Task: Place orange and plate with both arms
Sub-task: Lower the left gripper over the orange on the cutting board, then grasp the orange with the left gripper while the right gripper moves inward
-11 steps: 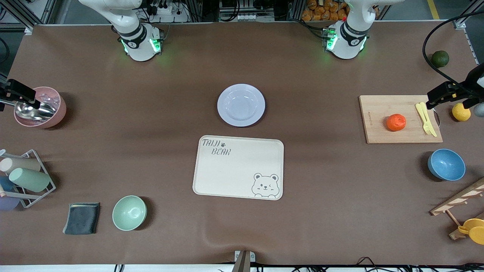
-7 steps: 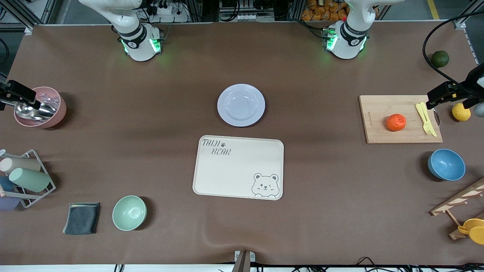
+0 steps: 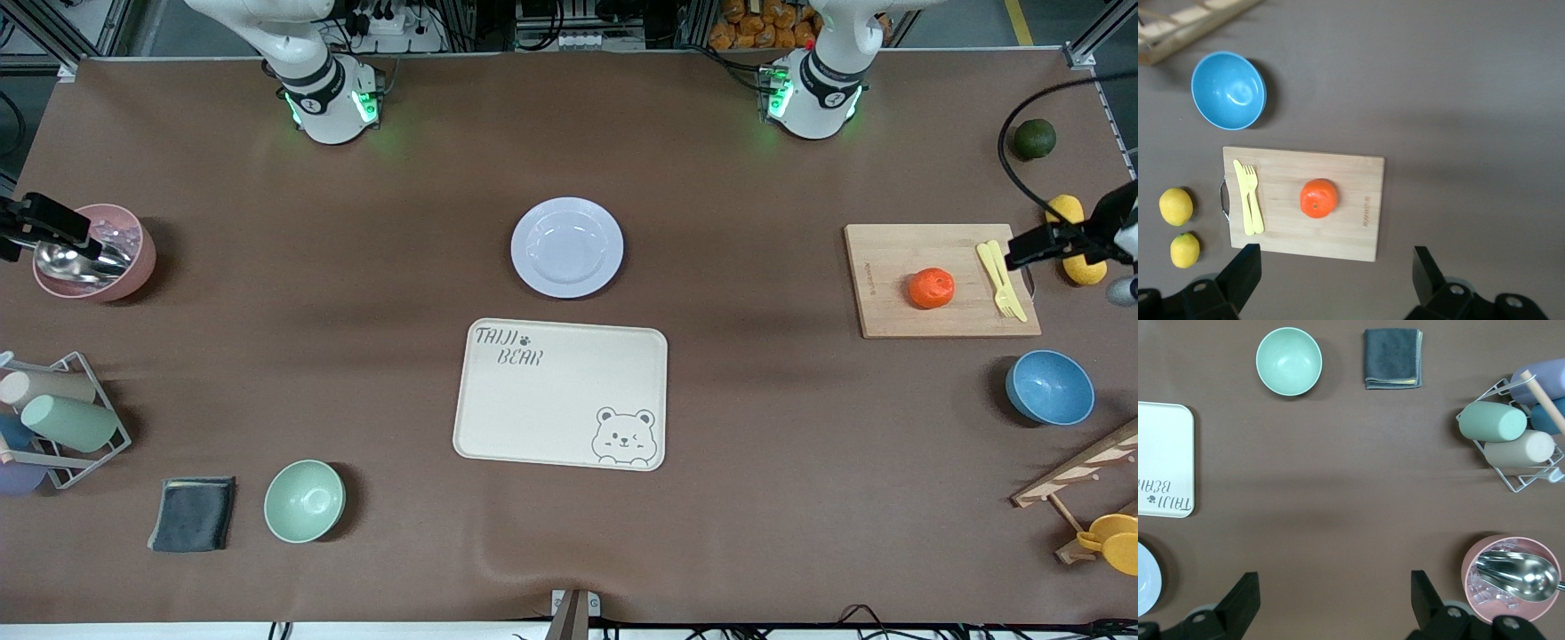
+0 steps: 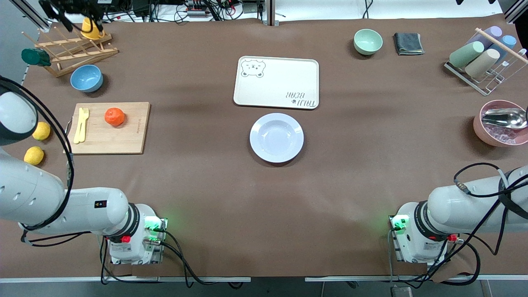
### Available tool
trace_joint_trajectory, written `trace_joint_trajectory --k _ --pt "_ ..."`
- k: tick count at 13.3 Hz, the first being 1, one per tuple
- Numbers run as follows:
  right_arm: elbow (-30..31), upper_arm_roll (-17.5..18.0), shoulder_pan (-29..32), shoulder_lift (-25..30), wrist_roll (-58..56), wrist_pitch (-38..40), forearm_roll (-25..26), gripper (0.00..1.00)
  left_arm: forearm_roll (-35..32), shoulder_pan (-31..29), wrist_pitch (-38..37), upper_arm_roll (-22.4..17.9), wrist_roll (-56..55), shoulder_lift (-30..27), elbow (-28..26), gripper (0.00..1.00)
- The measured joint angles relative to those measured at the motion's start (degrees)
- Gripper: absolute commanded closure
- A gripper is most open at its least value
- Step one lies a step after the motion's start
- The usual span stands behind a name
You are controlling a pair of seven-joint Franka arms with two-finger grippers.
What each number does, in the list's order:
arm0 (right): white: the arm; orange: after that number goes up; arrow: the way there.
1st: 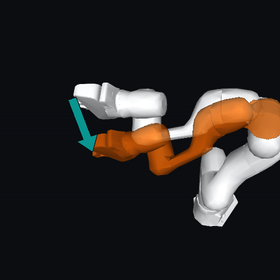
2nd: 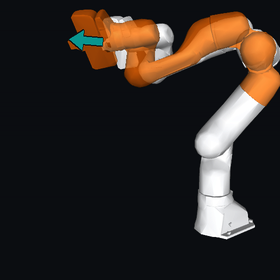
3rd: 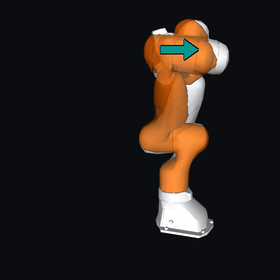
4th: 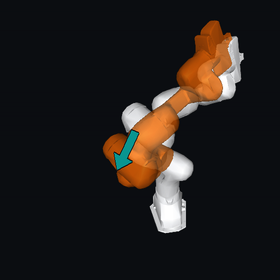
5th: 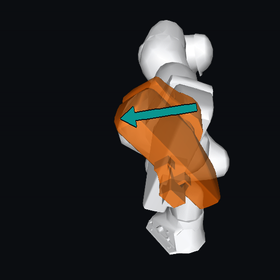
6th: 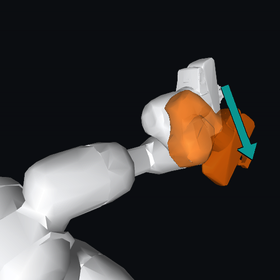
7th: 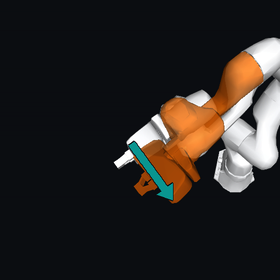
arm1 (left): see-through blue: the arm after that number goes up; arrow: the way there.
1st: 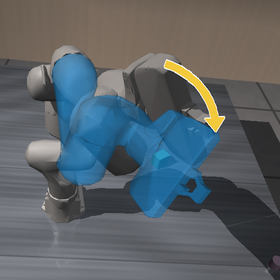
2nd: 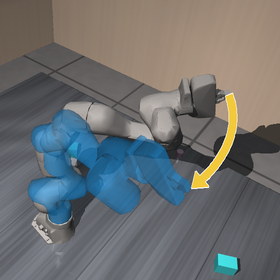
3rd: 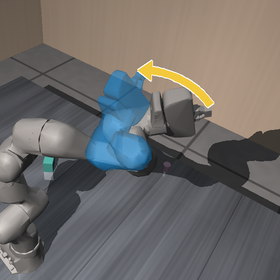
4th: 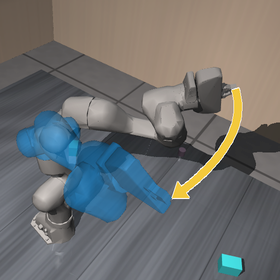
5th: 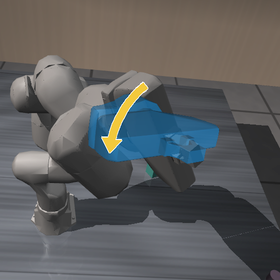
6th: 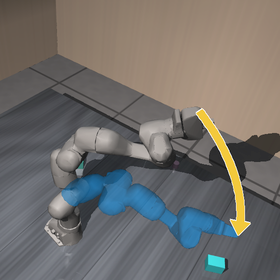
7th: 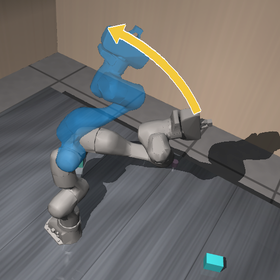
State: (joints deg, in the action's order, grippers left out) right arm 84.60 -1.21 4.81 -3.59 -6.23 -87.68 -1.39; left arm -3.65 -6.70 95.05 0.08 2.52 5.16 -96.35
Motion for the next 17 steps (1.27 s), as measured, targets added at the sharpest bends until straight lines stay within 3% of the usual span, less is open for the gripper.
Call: trace_joint_trajectory --k 6,9,12,17 --pt "0.2 0.0 0.0 -0.9 0.0 0.4 -0.1 0.0 0.0 -3.5 18.8 -0.1 0.9 -0.4 -22.4 0.0" --pt "1.0 0.1 -0.1 -1.6 0.0 1.2 -0.8 0.0 -0.1 -3.9 28.3 -0.1 0.9 -0.2 -31.0 0.0" --pt "2.3 0.1 -0.1 -2.0 0.0 1.4 -4.5 0.0 -3.4 -5.2 34.1 -0.1 0.9 1.9 -34.6 0.0" --pt "6.2 0.3 -0.2 -2.8 0.0 1.5 -11.1 0.0 -6.5 -7.7 37.8 -0.1 0.9 5.5 -35.0 0.0"
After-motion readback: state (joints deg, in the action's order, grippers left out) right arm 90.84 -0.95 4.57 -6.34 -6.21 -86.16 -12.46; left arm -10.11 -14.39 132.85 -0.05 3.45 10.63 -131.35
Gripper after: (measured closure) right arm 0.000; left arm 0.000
